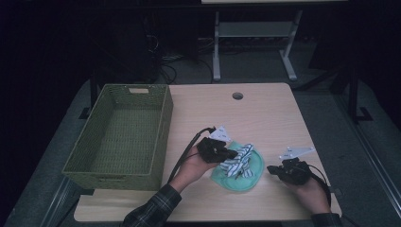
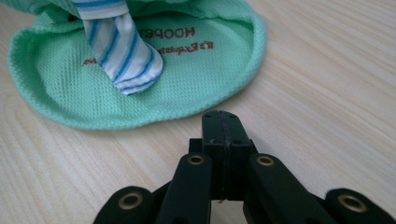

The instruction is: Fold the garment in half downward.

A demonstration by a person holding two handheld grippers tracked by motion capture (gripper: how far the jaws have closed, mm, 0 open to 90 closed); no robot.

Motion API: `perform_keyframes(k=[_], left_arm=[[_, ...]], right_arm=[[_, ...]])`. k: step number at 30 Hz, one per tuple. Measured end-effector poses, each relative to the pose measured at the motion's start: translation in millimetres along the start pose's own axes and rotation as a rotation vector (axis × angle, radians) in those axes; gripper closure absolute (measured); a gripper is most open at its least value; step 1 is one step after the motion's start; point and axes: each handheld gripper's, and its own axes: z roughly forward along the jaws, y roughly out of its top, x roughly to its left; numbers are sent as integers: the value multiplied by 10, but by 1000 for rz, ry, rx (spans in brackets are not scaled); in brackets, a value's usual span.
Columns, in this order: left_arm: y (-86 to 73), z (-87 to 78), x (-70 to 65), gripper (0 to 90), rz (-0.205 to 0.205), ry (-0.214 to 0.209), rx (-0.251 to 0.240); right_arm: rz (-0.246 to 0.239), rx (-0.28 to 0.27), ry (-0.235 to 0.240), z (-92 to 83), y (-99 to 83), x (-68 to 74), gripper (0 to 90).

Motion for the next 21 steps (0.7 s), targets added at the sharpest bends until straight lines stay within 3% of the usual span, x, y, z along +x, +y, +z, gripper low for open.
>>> perform_keyframes(k=[5, 21], left_arm=[[16, 147, -19, 896, 4, -30, 26], [57, 438, -129, 897, 40, -68, 67]], right_arm=[[5, 1, -2, -4, -5, -9, 896], [11, -1, -9, -22, -8, -20, 896]])
